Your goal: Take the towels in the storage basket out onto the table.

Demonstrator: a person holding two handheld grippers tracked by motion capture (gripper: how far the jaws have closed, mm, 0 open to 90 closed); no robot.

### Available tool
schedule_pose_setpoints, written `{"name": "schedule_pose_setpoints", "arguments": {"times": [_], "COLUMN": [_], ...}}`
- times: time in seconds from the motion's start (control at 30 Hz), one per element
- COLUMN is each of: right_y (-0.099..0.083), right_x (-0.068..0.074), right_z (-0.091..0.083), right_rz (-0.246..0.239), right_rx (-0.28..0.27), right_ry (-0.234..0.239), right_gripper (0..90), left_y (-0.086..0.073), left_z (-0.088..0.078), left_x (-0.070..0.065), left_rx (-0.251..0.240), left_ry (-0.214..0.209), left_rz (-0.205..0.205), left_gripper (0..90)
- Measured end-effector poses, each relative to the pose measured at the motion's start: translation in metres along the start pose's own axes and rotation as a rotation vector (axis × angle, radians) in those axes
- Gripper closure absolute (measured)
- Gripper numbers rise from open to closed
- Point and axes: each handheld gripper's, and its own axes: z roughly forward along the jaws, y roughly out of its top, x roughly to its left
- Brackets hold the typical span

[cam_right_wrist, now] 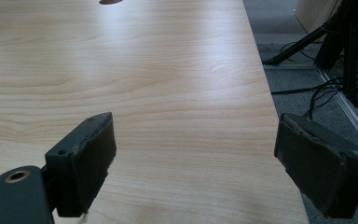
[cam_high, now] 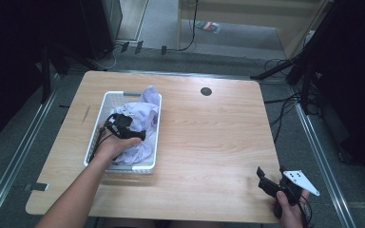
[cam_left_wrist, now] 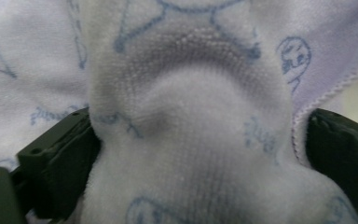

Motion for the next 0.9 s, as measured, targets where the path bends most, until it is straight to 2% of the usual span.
{"name": "schedule_pose_setpoints", "arguments": {"times": [0.13, 0.27, 0.37, 0.53, 0.67, 0.9], "right_y": [0.000, 0.000, 0.000, 0.000, 0.000, 0.000], "right_x": [0.000, 0.000, 0.000, 0.000, -0.001, 0.000], "right_z": [0.000, 0.000, 0.000, 0.000, 0.000, 0.000], "right_rz": [0.000, -0.001, -0.001, 0.001, 0.000, 0.001], "right_rx": [0.001, 0.001, 0.001, 0.002, 0.000, 0.000], "right_ry": [-0.001, -0.002, -0.001, 0.000, 0.002, 0.003], "right_gripper": [12.7, 12.8, 12.8, 12.8, 12.8, 12.8], "left_y": [-0.001, -0.002, -0.001, 0.002, 0.004, 0.010], "left_z": [-0.005, -0.008, -0.009, -0.013, -0.019, -0.041], "left_x": [0.005, 0.011, 0.012, 0.019, 0.019, 0.023], "left_rx": [-0.022, -0.042, -0.042, -0.047, -0.067, -0.148], "left_ry": [0.027, 0.051, 0.050, 0.020, 0.007, 0.003], "left_rz": [-0.031, -0.055, -0.049, -0.109, -0.098, -0.106], "left_gripper": [19.6, 43.2, 50.8, 57.0, 57.9, 58.2]}}
